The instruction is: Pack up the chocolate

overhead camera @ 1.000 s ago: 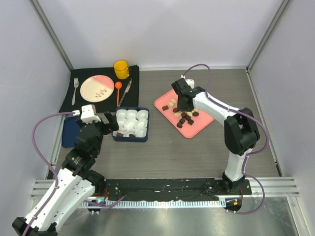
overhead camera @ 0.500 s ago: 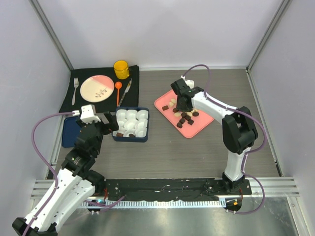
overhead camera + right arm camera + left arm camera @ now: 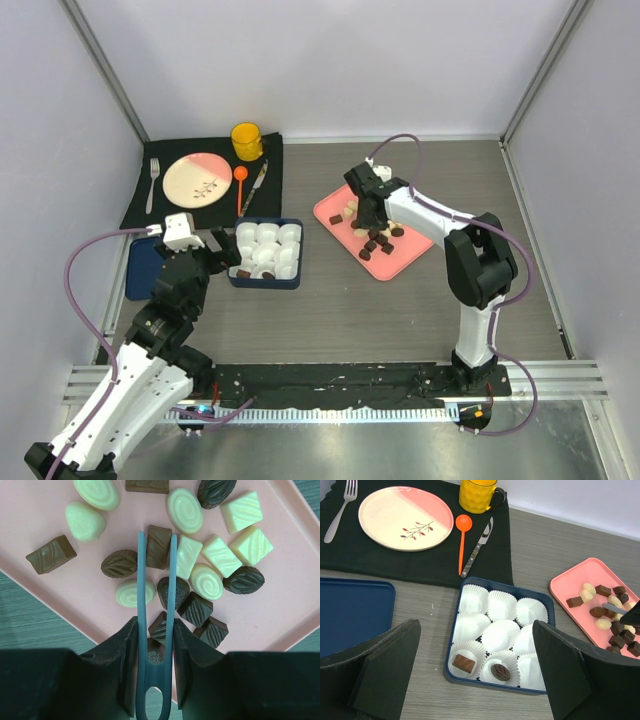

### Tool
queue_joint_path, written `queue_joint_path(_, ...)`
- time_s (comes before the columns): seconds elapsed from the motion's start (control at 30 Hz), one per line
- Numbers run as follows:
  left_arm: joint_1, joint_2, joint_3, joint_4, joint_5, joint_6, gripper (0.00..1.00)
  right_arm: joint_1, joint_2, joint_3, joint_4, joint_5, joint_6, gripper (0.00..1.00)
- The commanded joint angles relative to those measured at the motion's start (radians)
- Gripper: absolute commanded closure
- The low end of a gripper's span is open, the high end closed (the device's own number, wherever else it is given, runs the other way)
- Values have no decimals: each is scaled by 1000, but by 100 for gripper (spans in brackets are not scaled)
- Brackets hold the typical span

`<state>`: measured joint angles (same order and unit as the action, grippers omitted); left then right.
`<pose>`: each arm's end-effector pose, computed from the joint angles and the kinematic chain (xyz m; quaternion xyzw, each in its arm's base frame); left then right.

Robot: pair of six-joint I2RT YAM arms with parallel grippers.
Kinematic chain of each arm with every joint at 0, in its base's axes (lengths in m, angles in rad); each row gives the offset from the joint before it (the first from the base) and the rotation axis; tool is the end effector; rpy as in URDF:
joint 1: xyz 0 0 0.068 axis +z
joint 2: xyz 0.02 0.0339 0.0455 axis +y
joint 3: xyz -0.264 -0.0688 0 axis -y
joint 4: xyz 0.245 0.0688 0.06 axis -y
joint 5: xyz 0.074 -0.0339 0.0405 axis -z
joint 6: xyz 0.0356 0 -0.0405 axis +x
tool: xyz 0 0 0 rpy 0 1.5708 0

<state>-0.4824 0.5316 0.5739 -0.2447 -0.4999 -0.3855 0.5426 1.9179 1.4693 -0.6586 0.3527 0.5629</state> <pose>0.1300 -0.0488 0.2965 -0.1198 0.7575 -0.0836 0.6362 0.3529 0.1984 0.2135 0.0500 0.9577 -0.0266 0.2821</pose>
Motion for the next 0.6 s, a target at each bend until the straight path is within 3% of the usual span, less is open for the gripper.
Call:
queue_joint_path(0.0, 5, -7, 41, 22, 0, -3, 0, -1, 10, 52, 24, -6, 5, 67)
queue_joint_path(0.1, 5, -5, 40, 22, 0, -3, 0, -4, 9, 56, 24, -24, -3, 67)
queue_joint_path(0.4, 5, 1, 40, 24, 0, 0, 0, -3, -54, 68, 2, -4, -67, 89)
queue_joint_path(0.57, 5, 8, 41, 25, -2, 4, 0, 22, -97, 86, -10, 14, -155, 89)
